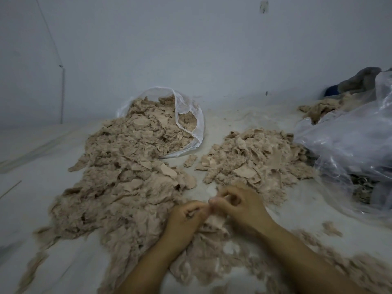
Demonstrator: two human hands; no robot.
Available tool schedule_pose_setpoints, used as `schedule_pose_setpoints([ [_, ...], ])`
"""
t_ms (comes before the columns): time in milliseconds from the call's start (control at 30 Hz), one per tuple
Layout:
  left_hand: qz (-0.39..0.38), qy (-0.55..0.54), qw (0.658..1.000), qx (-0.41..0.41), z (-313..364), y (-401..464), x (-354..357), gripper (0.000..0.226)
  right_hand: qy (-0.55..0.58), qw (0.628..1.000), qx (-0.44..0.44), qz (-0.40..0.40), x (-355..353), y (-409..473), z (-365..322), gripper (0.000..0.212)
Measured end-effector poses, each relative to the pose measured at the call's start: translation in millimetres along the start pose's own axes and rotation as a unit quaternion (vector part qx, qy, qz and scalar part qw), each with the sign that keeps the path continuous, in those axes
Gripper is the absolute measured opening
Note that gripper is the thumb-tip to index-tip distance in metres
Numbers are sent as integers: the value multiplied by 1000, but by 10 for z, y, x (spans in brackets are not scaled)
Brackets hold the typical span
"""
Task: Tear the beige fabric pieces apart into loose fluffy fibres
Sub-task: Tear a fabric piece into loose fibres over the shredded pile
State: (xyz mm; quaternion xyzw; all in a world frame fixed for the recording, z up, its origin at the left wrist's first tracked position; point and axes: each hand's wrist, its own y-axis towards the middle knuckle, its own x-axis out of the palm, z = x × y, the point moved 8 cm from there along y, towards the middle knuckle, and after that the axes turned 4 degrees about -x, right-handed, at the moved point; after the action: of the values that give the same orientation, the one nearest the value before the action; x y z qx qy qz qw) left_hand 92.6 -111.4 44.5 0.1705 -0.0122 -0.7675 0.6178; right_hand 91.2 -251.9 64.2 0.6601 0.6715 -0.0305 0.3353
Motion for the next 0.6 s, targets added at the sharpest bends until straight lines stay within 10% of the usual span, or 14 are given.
schedule_pose_setpoints([
  [433,26,20,999,-21,-49,15,-59,28,186,972,107,-100,210,-62,140,22],
  [600,3,29,999,-32,2,39,34,28,234,965,111,51,139,-36,207,30],
])
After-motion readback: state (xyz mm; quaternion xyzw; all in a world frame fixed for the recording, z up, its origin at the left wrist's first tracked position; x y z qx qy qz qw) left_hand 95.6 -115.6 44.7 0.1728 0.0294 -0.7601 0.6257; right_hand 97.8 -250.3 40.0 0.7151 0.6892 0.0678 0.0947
